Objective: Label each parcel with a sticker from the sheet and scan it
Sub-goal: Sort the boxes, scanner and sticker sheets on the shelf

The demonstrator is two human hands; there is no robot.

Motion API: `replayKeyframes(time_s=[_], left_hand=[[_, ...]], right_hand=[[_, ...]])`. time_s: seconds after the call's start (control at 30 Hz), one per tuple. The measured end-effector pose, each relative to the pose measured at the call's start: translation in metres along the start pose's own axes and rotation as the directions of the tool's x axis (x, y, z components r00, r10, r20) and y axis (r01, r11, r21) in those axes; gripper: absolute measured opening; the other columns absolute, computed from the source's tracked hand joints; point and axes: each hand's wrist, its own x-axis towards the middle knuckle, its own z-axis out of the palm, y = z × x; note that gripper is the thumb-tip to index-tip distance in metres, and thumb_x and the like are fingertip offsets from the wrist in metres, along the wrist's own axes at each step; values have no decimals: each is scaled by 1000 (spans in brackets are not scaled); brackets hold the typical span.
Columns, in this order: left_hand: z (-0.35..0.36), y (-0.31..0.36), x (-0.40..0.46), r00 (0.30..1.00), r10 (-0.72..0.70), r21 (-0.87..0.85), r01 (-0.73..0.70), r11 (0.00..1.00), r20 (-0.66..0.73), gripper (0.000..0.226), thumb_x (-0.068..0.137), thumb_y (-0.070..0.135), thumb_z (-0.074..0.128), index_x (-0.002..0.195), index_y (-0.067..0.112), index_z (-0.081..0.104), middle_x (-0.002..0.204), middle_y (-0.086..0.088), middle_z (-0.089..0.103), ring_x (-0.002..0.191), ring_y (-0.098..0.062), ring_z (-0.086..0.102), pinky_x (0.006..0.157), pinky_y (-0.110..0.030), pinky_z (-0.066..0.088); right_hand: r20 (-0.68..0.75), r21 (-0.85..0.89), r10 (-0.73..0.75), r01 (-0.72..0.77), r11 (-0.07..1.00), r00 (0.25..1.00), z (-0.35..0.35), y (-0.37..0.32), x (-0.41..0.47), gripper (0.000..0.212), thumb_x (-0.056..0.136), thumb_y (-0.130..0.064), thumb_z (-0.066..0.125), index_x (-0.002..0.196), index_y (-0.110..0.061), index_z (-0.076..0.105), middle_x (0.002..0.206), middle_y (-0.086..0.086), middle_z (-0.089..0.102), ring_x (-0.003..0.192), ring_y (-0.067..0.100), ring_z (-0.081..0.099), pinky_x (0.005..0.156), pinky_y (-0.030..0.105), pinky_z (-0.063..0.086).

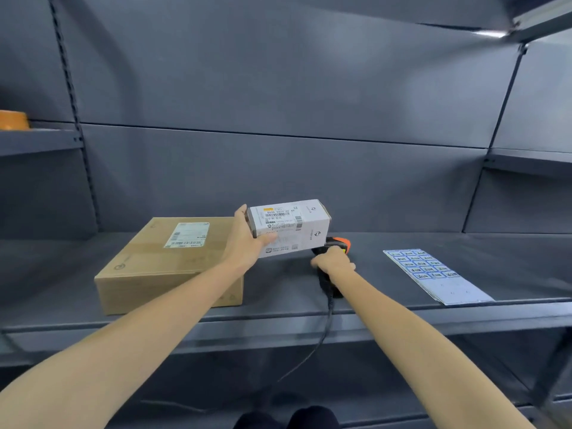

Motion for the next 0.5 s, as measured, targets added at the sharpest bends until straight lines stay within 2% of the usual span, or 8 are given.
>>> replayKeyframes(time_s=[0.03,0.1,0.2,0.23,0.3,0.37,0.43,0.5], left_hand=[[0,2,0,1000,-4,-7,4,1000,8,89,83,8,71,150,16,12,141,3,45,125,-14,45,107,-37,39],[1,6,1,1000,0,-24,0,1000,21,93,85,7,69,152,19,5,147,3,39,129,-14,42,109,-38,37],[9,10,0,999,18,-3,-18,1000,33,89,86,9,68,152,19,9,150,2,35,133,-17,39,111,-41,35],[13,10,-1,999,21,-3,-21,1000,33,87,85,8,69,151,20,13,149,3,37,132,-16,41,110,-41,36],[23,10,-3,999,34,-33,-33,999,18,85,82,3,71,148,20,21,144,3,43,128,-15,45,108,-38,39],[32,6,-6,999,44,-82,-45,996,-13,83,76,-3,74,143,19,29,136,4,49,121,-10,48,101,-28,42],[41,0,-8,998,50,-117,-52,992,-26,81,72,-8,75,136,22,35,126,8,54,116,-5,49,91,-18,44],[47,-8,-9,998,55,-140,-58,988,-25,81,69,-11,75,132,24,38,120,12,55,116,-5,49,85,-13,44]], right_hand=[[-3,122,20,-19,992,1000,-8,2,2,11,81,-15,62,88,-9,55,96,10,56,106,30,51,88,28,39],[-34,389,40,-24,921,999,-29,9,3,15,80,-13,61,93,-6,57,91,12,54,85,26,54,81,30,44],[-94,668,66,13,744,993,-66,18,-12,29,85,-17,59,109,-2,54,95,9,52,60,21,57,73,32,51],[-107,708,61,33,705,992,-77,19,-19,30,85,-19,57,110,-2,52,96,8,53,57,18,58,68,29,52],[-117,756,16,78,650,993,-91,23,-38,23,85,-22,57,100,-5,53,84,5,58,49,14,57,52,24,49],[-105,778,-64,122,616,992,-94,28,-59,14,86,-21,57,90,-8,53,75,4,61,42,12,54,42,20,43],[-79,781,-165,164,602,983,-87,34,-80,10,86,-19,58,89,-11,54,76,4,64,41,12,53,39,20,41],[-53,777,-242,193,599,969,-77,36,-96,10,85,-19,58,89,-10,54,76,3,65,42,13,53,40,21,41]])
